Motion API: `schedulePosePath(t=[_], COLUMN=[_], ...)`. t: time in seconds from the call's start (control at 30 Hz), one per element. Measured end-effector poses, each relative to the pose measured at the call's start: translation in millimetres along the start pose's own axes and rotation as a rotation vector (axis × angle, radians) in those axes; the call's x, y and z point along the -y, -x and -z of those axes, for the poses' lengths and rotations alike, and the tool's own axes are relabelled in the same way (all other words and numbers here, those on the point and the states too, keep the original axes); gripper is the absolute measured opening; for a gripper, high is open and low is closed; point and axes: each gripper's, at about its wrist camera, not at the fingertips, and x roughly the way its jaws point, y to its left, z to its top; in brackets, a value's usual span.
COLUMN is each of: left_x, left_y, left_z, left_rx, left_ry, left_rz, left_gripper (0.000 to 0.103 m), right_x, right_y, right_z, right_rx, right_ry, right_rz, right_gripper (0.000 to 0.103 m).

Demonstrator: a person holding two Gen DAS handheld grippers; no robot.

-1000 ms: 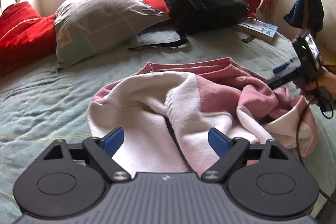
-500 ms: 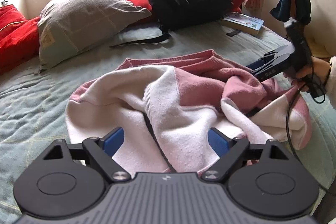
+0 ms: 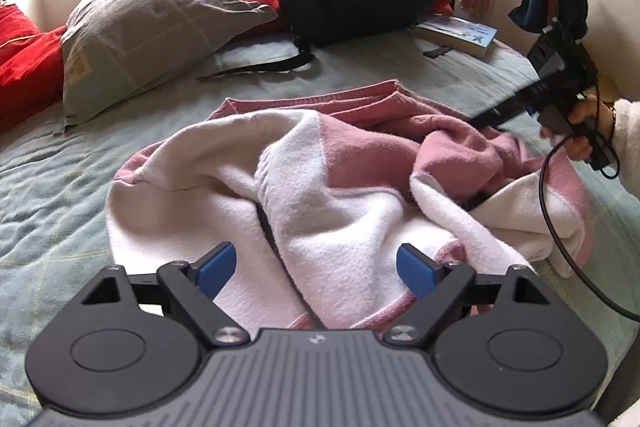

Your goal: Fold clothes

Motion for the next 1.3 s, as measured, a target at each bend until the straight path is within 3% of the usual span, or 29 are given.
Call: schedulePosePath(t=[0.07, 0.17, 0.23, 0.27, 0.37, 0.47, 0.67, 0.8, 0.9, 1.0, 1.07, 1.17, 1.27, 1.3], left_x=[0.2, 1.0, 1.9, 2.1, -0.2, -2.7, -2.8, -5.1, -8.4, -9.0, -7.7, -5.9, -3.0, -1.0], left_y=[-1.7, -4.5, -4.5, -3.9, -2.3, -3.2, -1.9, -3.1, -4.5, -3.8, -1.0, 7.9, 19.5, 24.2], left_z=[0.0, 0.0, 0.4, 0.7, 2.0, 2.8, 3.1, 4.9, 5.7, 6.1, 6.4, 7.4, 9.8, 11.3], left_rx=[0.0, -0.003, -0.005, -0.005, -0.009, -0.012, 0.0, -0.002, -0.003, -0.004, -0.003, 0.007, 0.018, 0.022], left_ry=[0.005, 0.017, 0.019, 0.018, 0.019, 0.023, 0.026, 0.029, 0.039, 0.041, 0.032, 0.027, 0.029, 0.027], left_rz=[0.0, 0.001, -0.002, -0.003, -0.002, -0.006, 0.002, 0.007, 0.011, 0.009, 0.008, 0.006, 0.001, -0.002], left_gripper=[0.087, 0.088, 0.088, 0.088, 0.088, 0.088, 0.088, 0.088, 0.088, 0.088, 0.088, 0.088, 0.09, 0.091], right_x=[3.9, 12.8, 16.9, 19.4, 14.8, -7.1, -35.6, -27.9, -14.1, -4.5, -3.5, -19.3, -43.5, -54.2], right_y=[2.7, -10.5, -18.7, -21.5, -18.9, -14.8, 5.0, -1.6, -27.5, -34.5, -29.5, -18.5, 1.5, 11.0], right_z=[4.5, -2.0, -2.2, -2.1, 2.2, 1.3, -33.2, -55.9, -58.3, -52.8, -51.9, -46.5, -39.3, -32.6], right_rx=[-0.019, 0.001, 0.02, 0.027, 0.055, 0.063, 0.148, 0.159, 0.102, 0.121, 0.139, 0.121, 0.107, 0.105], right_ry=[-0.009, -0.028, -0.039, -0.045, -0.036, 0.017, 0.089, 0.061, 0.022, -0.033, -0.081, -0.067, -0.023, -0.001], right_rz=[-0.04, -0.04, -0.031, -0.022, 0.007, 0.098, 0.243, 0.3, 0.36, 0.34, 0.322, 0.386, 0.48, 0.51], right_gripper=[0.065, 0.042, 0.012, 0.01, 0.01, 0.011, 0.011, 0.011, 0.012, 0.013, 0.018, 0.026, 0.044, 0.057])
